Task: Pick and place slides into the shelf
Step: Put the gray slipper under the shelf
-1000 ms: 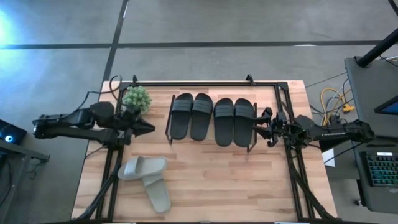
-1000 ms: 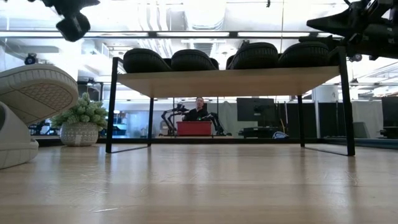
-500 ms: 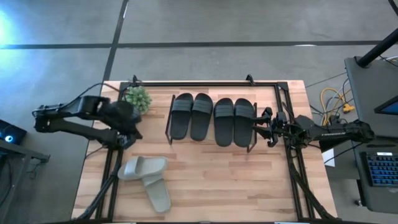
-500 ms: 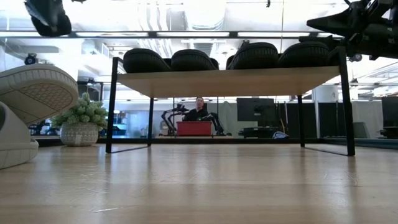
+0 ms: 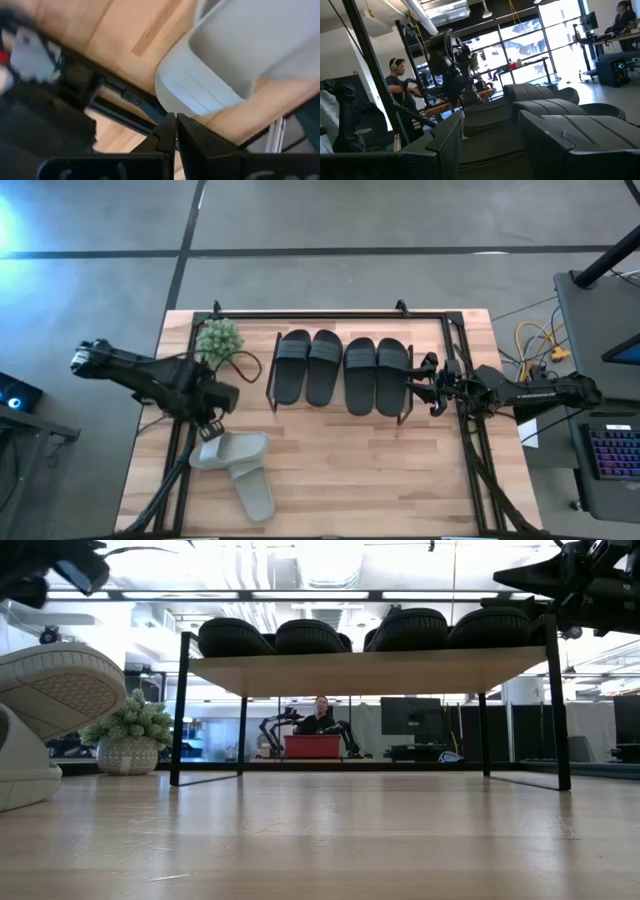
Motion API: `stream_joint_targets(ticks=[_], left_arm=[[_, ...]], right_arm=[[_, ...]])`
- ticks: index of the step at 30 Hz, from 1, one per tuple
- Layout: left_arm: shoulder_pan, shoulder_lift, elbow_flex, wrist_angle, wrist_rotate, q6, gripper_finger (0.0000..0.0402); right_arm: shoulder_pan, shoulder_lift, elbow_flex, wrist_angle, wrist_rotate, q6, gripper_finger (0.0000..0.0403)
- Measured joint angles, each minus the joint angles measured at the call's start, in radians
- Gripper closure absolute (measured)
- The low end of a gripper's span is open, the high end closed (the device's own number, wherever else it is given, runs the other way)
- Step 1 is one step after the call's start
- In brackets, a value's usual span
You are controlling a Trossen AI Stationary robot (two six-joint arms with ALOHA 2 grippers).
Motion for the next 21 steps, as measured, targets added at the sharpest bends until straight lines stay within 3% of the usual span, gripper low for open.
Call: stream_joint_targets(ticks=[3,10,15,21], left_arm=[[-0.082,0.034,-0.011,0.000,-0.041,-0.177,0.0401],[-0.269,0.097,0.044,0.061,-0.033,-0.496,0.0401],[-0.336,0.168,0.109,0.129,-0.047,-0.704,0.0401],[-0.348,0.287,0.186,0.149,-0.055,-0.848,0.0401]], right_arm=[[0.000,0.000,0.000,0.001,0.000,0.000,0.0220],[0.000,0.005,0.001,0.002,0.000,0.000,0.0220],[0.000,0.005,0.001,0.002,0.000,0.000,0.0220],[0.000,0.005,0.001,0.002,0.000,0.000,0.0220]])
